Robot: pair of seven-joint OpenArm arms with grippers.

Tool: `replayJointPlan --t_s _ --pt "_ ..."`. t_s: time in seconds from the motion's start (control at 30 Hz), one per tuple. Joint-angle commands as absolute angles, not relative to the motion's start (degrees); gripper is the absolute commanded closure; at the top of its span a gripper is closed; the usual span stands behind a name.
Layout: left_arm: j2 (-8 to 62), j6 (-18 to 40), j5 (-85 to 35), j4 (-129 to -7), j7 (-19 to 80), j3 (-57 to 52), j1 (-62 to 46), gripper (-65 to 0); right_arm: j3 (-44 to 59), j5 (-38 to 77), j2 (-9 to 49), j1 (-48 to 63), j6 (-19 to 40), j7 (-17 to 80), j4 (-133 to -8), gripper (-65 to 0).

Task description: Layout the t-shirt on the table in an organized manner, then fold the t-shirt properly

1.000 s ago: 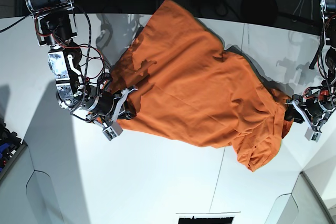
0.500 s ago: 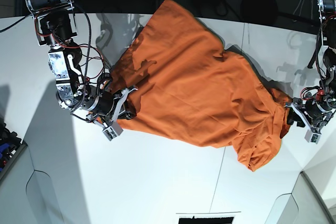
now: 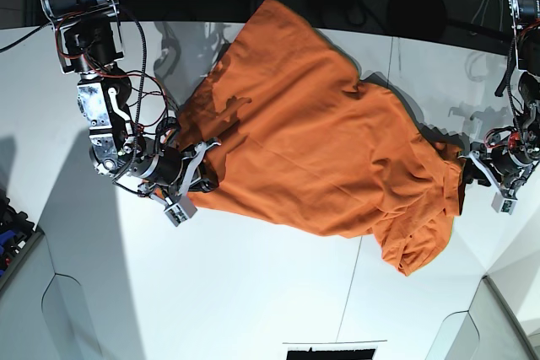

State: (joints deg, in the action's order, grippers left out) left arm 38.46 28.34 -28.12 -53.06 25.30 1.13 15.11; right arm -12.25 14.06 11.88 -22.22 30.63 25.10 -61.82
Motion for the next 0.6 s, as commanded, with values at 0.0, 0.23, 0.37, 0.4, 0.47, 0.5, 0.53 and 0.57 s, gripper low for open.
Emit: replayJointPlan --t_s 0.0,0.23,0.37,0.4,0.47,0.5,0.53,0.57 --pt "39.9 28.3 -29.3 -53.6 24.6 0.7 16.4 -19.7 -12.1 12.7 12.2 -23.0 30.2 26.9 -62.1 0.0" --pt "40.6 37.6 -32.1 -53.8 25.2 0.7 16.5 0.0 -12.1 12.6 12.2 -23.0 30.2 27.0 -62.1 0.0" --pt "43.0 40.0 -41.7 -54.7 27.5 0.7 16.5 0.0 -12.1 12.0 12.5 -23.0 30.2 27.2 -62.1 0.0" --pt "43.8 40.0 -43.9 -54.9 28.0 0.7 16.5 0.0 -12.1 11.9 12.5 -23.0 30.2 27.2 -62.1 0.0" --pt "45.5 40.0 -46.3 -55.4 28.8 0.6 16.5 0.0 -12.1 11.5 12.6 -23.0 30.2 27.2 -62.1 0.0" --pt "46.3 40.0 -46.5 -55.8 29.0 0.3 16.5 0.0 -12.1 11.4 12.5 -23.0 30.2 27.2 -62.1 0.0" --pt "47.0 40.0 -46.5 -56.0 29.1 -0.1 16.5 0.0 -12.1 11.4 12.5 -23.0 30.2 27.2 -62.1 0.0" --pt "47.7 40.0 -46.5 -56.1 29.2 -0.8 16.5 0.0 -12.1 11.4 12.5 -23.0 30.2 27.2 -62.1 0.0"
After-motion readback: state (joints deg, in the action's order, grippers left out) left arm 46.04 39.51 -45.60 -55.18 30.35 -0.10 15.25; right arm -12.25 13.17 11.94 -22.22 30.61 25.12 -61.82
